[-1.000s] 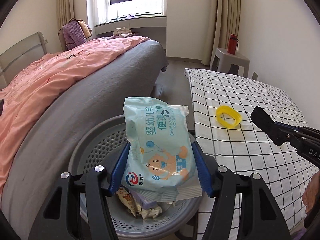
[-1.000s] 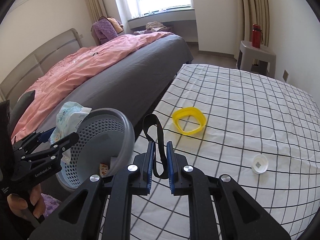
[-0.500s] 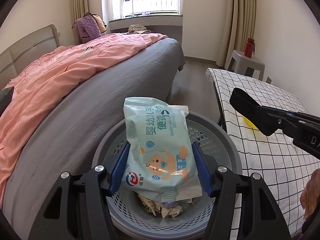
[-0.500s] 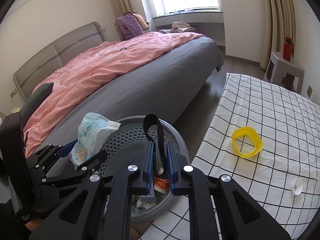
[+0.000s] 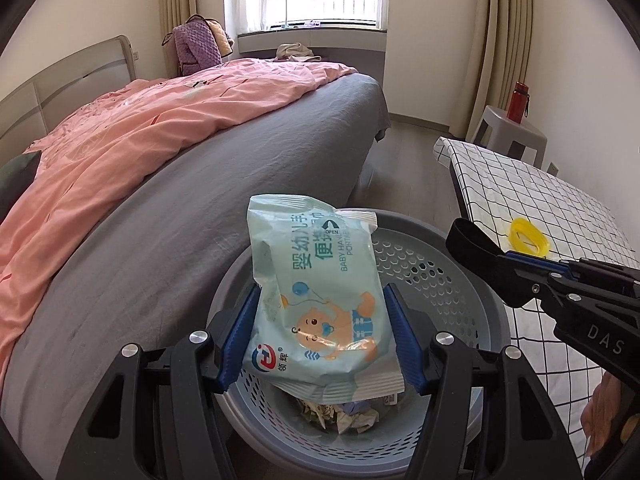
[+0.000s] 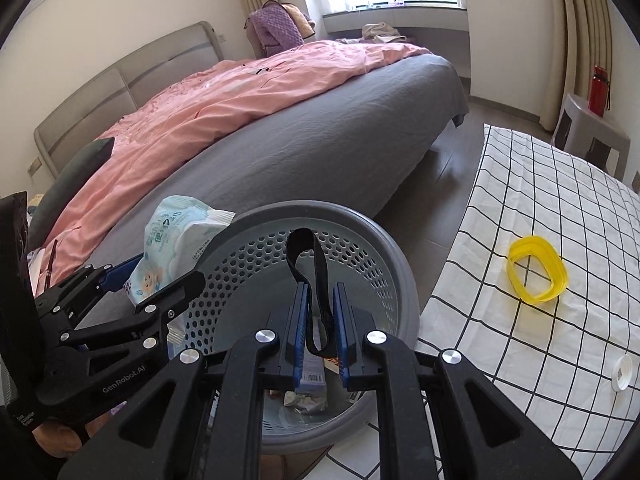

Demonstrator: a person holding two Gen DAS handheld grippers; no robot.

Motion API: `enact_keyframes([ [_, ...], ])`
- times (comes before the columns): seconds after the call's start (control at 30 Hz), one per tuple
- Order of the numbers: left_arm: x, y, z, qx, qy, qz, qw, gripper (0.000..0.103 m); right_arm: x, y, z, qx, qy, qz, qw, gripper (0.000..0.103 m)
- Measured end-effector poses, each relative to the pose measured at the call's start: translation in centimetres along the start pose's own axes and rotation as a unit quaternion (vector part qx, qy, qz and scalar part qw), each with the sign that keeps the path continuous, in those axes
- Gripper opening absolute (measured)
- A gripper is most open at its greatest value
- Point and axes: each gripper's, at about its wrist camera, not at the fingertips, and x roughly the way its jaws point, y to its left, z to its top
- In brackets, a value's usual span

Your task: Collect trash

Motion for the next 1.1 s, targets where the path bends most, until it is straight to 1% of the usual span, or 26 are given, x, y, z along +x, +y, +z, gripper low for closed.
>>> enact_keyframes([
  [0.07,0.0,0.0,0.0,-0.001,-0.001,0.002,1.0000,0.060,0.1,0.0,0.0,0.000,0.002,0.002,1.000,0.016],
  [0.2,0.0,0.1,-0.1,-0.005,-0.001,0.005,1.0000,0.061,0.3,0.0,0.0,-0.001,0.000,0.002,1.000,0.016],
  [0.23,0.0,0.2,-0.1,-0.007,-0.001,0.006,1.0000,0.062,0.3,0.1,0.0,-0.002,0.000,0.002,1.000,0.018],
  [0.27,0.0,0.2,-0.1,-0.008,0.001,0.008,0.9999,0.068,0.3,0.1,0.0,-0.004,-0.001,0.001,1.000,0.020],
  [0.3,0.0,0.2,-0.1,-0.010,0.001,0.012,0.9999,0.075,0.2,0.1,0.0,-0.004,-0.004,-0.001,1.000,0.026],
  [0.33,0.0,0.4,-0.1,-0.013,0.000,0.015,0.9998,0.076,0.0,0.0,0.0,-0.002,-0.008,-0.003,1.000,0.036],
  [0.4,-0.1,0.7,-0.1,-0.019,-0.001,0.014,0.9997,0.076,-0.2,-0.2,-0.1,0.002,-0.014,-0.002,1.000,0.042],
  [0.63,-0.1,0.8,0.1,-0.024,-0.003,0.026,0.9994,0.076,-0.4,-0.9,0.0,0.012,-0.015,-0.005,1.000,0.042],
  [0.97,-0.1,0.8,0.0,-0.022,-0.005,0.032,0.9992,0.076,-0.3,-0.9,-0.2,0.012,-0.012,-0.007,1.000,0.044],
  [1.1,-0.1,0.8,0.1,-0.023,-0.007,0.037,0.9990,0.077,-0.4,-0.9,-0.4,0.011,-0.016,-0.012,1.000,0.052],
])
